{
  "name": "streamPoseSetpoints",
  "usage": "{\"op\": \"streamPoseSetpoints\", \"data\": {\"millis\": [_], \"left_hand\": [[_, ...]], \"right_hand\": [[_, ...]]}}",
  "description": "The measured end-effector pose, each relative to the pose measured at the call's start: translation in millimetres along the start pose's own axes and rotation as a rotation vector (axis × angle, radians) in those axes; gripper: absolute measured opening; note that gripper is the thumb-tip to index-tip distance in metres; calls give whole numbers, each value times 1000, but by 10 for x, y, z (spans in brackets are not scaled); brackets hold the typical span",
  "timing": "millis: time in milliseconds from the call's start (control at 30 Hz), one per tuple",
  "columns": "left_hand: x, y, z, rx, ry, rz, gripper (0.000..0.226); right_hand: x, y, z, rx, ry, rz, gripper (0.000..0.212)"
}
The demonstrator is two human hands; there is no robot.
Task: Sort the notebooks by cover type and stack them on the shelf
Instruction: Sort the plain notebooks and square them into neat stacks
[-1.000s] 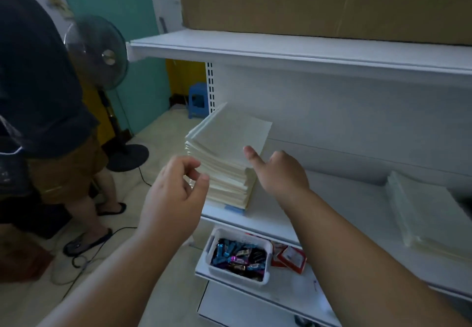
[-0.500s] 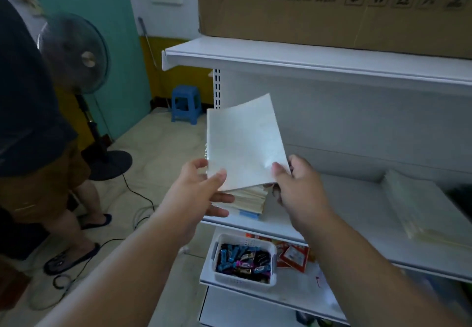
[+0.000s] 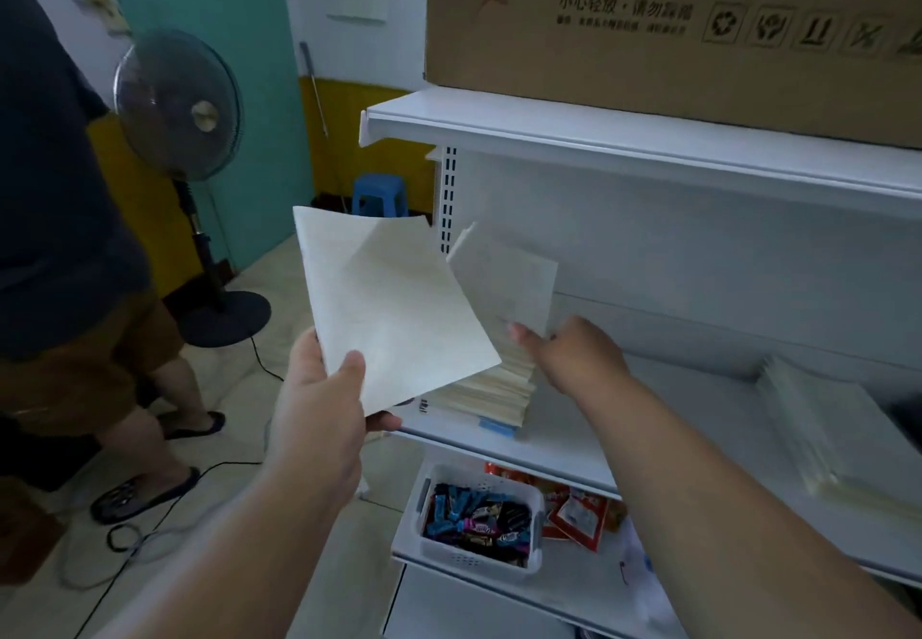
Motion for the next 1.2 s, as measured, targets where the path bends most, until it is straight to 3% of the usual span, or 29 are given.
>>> {"op": "streamPoseSetpoints", "data": {"millis": [100,167,233,300,367,500,567,633,733,800,867,967,1100,1200], "left_hand": [[-117,4,-7,16,-52,5,34],[-179,26,-10,23,-71,17,36],[-235,34,-9,51,-99,54,40],[-263,41,-16,74,-109,85,40],[-241,45,-36,83,-98,88,39],[-102,44,-72,64,-30,5,11],[-70,72,-51,30,-6,-27,15],[-81,115,-31,-1,8,-25,28],[-129,152,-53,8,29,9,32],[-141,177,-73,29,32,29,30],[-150,180,-89,50,18,48,29],[-191,167,-67,69,-12,63,28],[-281,140,-40,86,-66,105,24],[-302,101,-38,99,-92,123,21]], "right_hand": [[12,-112,51,24,-47,-35,52],[-63,-208,47,73,-134,100,39],[-90,-233,-38,136,-194,512,23],[-43,-180,-194,212,-147,949,9],[-35,-36,-394,215,-63,1127,4],[27,352,-824,25,194,1058,10],[82,519,-993,-119,315,858,10],[21,515,-912,-171,229,656,27],[-219,314,-488,-92,-54,270,57],[-218,206,-232,6,-51,89,72],[-74,117,-46,48,24,45,73],[1,9,46,41,36,44,55],[-159,-192,68,109,-122,158,22],[-149,-252,-20,237,-219,834,8]]}}
Point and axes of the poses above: each hand's wrist, its own z-axis towards the middle knuckle, its own x-axis out of the palm, y = z × x, the point moved 7 cm from there along z, towards the middle knuckle, and after that the axes turned 8 degrees about -x, right-handed, at the moved point
